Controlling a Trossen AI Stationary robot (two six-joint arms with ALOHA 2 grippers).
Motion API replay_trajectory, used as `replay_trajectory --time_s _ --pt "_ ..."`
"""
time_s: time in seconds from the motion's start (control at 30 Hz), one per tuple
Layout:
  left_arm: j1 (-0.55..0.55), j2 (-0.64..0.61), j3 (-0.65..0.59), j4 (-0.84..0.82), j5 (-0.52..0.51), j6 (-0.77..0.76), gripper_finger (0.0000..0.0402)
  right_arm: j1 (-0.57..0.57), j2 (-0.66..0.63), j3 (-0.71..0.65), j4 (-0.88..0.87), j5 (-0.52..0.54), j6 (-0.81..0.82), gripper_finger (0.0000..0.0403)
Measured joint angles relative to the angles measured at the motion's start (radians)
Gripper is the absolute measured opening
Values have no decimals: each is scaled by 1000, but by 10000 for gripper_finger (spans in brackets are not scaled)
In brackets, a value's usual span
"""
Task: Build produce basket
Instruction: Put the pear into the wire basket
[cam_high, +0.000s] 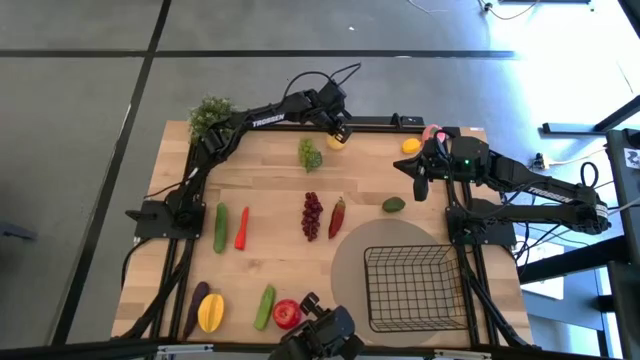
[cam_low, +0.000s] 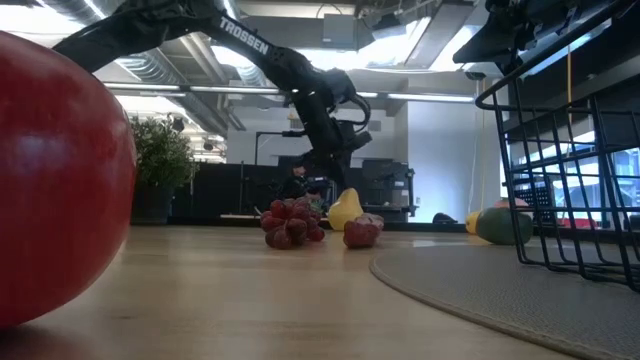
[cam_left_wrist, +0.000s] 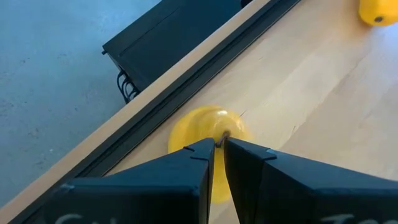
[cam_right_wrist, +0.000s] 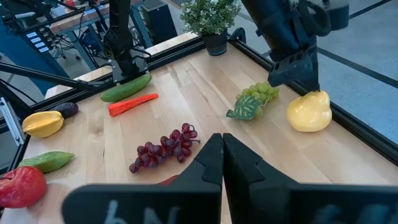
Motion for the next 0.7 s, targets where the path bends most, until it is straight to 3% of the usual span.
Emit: replay_trajectory --time_s 0.7 --pt "-8 -7 1 31 3 12 27 0 0 0 -1 0 0 0"
